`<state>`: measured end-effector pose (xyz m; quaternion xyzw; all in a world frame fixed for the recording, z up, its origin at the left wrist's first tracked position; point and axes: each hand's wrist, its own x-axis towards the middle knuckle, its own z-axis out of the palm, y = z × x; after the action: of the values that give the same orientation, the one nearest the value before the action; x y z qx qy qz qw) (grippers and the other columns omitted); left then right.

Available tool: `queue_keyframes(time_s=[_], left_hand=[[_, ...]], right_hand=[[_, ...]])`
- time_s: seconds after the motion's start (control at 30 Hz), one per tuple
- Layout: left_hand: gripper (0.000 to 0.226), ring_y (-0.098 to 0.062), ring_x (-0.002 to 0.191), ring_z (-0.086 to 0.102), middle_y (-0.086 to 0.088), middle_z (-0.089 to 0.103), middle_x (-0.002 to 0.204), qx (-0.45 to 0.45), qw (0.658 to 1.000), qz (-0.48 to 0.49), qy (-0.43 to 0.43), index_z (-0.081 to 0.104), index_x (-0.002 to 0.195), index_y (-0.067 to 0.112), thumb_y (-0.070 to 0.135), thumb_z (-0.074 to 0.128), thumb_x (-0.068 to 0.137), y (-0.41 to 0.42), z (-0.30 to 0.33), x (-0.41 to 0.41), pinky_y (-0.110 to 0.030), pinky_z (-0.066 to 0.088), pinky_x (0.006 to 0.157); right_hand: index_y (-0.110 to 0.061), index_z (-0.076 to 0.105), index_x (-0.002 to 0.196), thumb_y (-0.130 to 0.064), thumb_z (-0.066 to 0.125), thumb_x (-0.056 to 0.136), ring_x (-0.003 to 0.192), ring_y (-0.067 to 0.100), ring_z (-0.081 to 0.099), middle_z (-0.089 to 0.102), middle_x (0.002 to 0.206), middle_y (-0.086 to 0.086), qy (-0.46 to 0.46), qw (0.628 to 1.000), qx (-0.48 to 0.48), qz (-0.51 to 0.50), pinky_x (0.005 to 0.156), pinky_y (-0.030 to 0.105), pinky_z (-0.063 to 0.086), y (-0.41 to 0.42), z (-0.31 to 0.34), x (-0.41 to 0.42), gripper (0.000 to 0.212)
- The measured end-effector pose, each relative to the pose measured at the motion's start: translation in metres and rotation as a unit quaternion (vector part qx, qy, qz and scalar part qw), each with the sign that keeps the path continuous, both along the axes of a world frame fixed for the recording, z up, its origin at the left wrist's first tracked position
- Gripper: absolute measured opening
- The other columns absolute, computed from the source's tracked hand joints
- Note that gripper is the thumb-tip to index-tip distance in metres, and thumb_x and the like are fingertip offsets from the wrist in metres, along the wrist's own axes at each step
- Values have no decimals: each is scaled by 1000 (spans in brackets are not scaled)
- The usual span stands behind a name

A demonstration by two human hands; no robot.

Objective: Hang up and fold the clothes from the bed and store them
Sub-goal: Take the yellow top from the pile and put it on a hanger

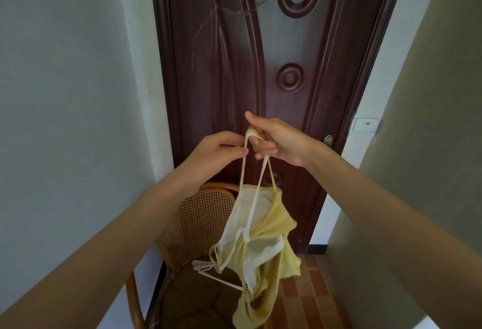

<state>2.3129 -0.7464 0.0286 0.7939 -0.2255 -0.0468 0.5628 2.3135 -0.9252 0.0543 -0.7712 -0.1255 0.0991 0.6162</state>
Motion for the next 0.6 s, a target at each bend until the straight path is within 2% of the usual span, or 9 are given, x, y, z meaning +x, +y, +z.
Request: queue_keyframes(time_s=[0.1, 0.17, 0.23, 0.3, 0.37, 0.4, 0.47, 0.53, 0.6], left_hand=[[20, 2, 101, 61, 9, 70, 103, 30, 998, -47, -4, 68, 109, 20, 27, 65, 91, -8, 10, -2, -15, 43, 85], [23, 1, 103, 61, 9, 71, 103, 59, 996, -62, 1, 70, 104, 20, 36, 67, 88, -10, 12, 3, -21, 44, 95], [36, -1, 106, 63, 8, 73, 104, 80, 991, -103, 27, 72, 104, 20, 48, 68, 82, -10, 13, 7, -29, 44, 104], [51, -3, 107, 65, 7, 74, 104, 88, 983, -151, 50, 72, 108, 18, 57, 66, 78, -13, 13, 6, -33, 43, 105], [50, -8, 100, 69, 1, 76, 97, 69, 982, -170, 49, 74, 100, 11, 55, 65, 78, -15, 13, 5, -32, 48, 101], [46, -12, 94, 71, -1, 75, 90, 51, 983, -169, 47, 74, 90, 10, 53, 64, 78, -16, 14, 4, -32, 51, 97], [41, -17, 79, 70, -2, 69, 70, 14, 985, -165, 49, 69, 76, 10, 50, 61, 79, -16, 17, 3, -31, 55, 87], [38, -17, 68, 66, -3, 61, 60, -25, 984, -161, 72, 66, 74, 11, 47, 59, 82, -13, 20, 3, -35, 56, 84], [32, -16, 62, 63, -2, 58, 58, -58, 979, -168, 96, 65, 74, 11, 37, 56, 90, -11, 22, 3, -40, 54, 85]], right_hand=[[-8, 50, 55, -54, 37, 101, 42, 13, 30, 29, 36, -2, -4, 999, -47, 11, 69, 26, 53, -2, 4, -2, 66], [-6, 47, 53, -56, 36, 99, 43, 15, 33, 30, 35, 0, -4, 997, -70, 12, 71, 26, 54, -5, 7, -2, 69], [-6, 46, 50, -60, 38, 95, 50, 25, 37, 32, 36, 4, -5, 996, -91, 19, 71, 25, 55, -8, 9, -3, 71], [-6, 45, 50, -64, 39, 89, 61, 36, 42, 41, 44, 9, -4, 994, -108, 28, 70, 23, 55, -11, 11, -4, 71], [-2, 48, 55, -66, 38, 86, 76, 43, 50, 53, 61, 22, -3, 991, -127, 30, 69, 21, 55, -13, 13, -4, 72], [2, 50, 58, -67, 38, 86, 79, 43, 51, 56, 65, 27, -5, 990, -135, 33, 69, 21, 54, -13, 14, -5, 75], [9, 59, 61, -67, 35, 91, 69, 38, 46, 51, 63, 27, -9, 989, -143, 40, 71, 22, 53, -15, 14, -6, 85], [-11, 69, 56, -60, 30, 99, 55, 28, 38, 38, 58, 18, -12, 990, -141, 30, 75, 25, 53, -16, 13, -6, 77], [-14, 64, 54, -57, 30, 101, 51, 20, 36, 31, 51, 10, -15, 991, -132, 12, 76, 27, 54, -17, 10, -5, 72]])
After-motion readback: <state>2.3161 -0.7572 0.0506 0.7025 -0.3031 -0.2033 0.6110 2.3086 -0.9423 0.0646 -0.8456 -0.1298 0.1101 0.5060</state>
